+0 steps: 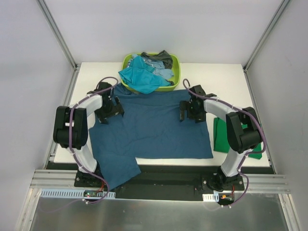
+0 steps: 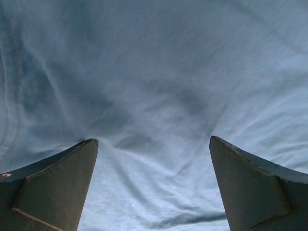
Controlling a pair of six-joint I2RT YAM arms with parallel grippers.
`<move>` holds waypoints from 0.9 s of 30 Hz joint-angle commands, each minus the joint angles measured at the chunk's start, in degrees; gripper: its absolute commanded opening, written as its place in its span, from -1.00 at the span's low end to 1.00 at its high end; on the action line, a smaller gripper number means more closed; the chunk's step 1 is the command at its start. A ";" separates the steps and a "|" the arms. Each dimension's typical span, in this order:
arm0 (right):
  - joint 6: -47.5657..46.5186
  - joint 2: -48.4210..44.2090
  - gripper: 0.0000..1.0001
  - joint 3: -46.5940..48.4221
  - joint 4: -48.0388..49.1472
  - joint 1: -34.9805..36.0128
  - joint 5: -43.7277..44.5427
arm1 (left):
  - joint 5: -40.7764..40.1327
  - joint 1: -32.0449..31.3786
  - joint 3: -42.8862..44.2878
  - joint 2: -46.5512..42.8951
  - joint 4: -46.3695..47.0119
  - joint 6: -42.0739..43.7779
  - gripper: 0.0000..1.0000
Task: Fold and stack the t-shirts
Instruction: Flatten out the tshirt
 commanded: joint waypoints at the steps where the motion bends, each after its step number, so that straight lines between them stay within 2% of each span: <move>1: 0.05 5.50 0.93 5.98 -0.08 -3.62 1.34 | -0.71 0.70 10.23 9.69 3.17 0.00 0.98; 7: -2.76 12.89 0.93 18.63 -4.64 -7.23 2.48 | 1.05 1.06 26.58 20.78 -0.35 2.10 0.98; 10: -2.76 12.64 0.93 21.72 -6.15 -7.94 3.54 | 3.51 1.06 31.69 20.27 -1.67 4.04 0.98; 12: -4.08 9.57 0.93 20.85 -5.80 -7.85 1.10 | 3.87 0.88 30.92 15.89 -1.85 5.00 0.98; 15: -3.38 2.55 0.93 15.34 -3.69 -7.24 -0.51 | 2.82 0.44 23.21 5.71 -1.93 4.57 0.98; 20: 1.62 -11.60 0.93 1.46 0.26 -6.71 -0.77 | -6.22 -3.24 -1.21 -16.87 -2.46 -3.67 0.98; 23: 4.35 -18.29 0.93 -5.58 1.06 -6.71 -0.33 | -8.18 -3.86 -12.12 -27.08 -6.75 -10.88 0.98; 27: 6.55 -23.13 0.93 -10.87 0.45 -6.79 0.46 | -10.53 -8.16 -20.84 -37.46 -16.05 -18.52 0.98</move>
